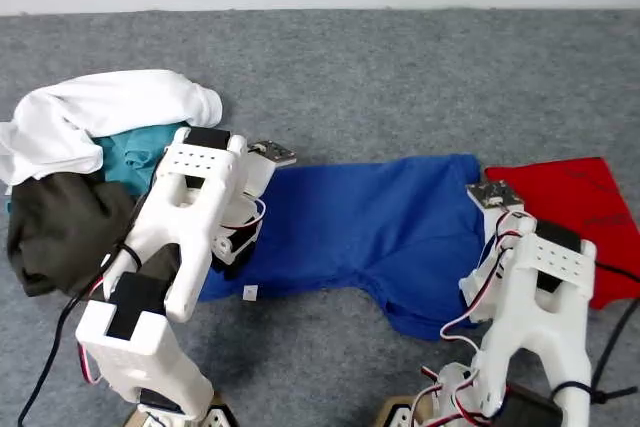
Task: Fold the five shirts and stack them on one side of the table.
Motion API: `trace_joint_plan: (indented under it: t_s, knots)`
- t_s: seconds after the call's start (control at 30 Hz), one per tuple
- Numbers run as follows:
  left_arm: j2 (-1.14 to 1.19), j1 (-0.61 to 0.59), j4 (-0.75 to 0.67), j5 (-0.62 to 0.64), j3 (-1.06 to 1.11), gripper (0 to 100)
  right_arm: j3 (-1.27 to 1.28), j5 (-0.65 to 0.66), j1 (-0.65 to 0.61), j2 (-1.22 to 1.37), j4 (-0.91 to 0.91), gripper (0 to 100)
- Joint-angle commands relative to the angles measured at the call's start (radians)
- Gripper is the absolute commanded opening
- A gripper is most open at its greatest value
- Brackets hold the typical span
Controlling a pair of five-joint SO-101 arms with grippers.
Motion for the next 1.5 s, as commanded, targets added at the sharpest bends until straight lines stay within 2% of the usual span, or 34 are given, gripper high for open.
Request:
trace_joint_plan:
  t_s: [0.0,0.17,0.73,1.17,1.27,1.47]
  knots:
    - [-0.005,0.008,0.003,0.003,0.002,7,0.025,0.014,0.01,-0.001,-0.019,10.8]
    - [-0.005,0.006,0.003,0.003,0.002,7,0.081,0.014,-0.005,-0.001,-0.051,0.5]
    - [-0.003,0.006,0.002,0.003,0.002,7,-0.083,0.003,-0.05,-0.002,-0.044,0.9]
    - [-0.003,0.006,0.002,0.003,0.002,7,-0.187,-0.086,-0.255,-0.001,-0.025,0.9]
    - [-0.003,0.006,0.002,0.003,0.004,7,-0.193,-0.091,-0.26,0.001,-0.071,0.9]
    - [-0.002,0.008,0.002,0.003,0.004,7,-0.198,-0.181,-0.262,0.001,-0.177,0.9]
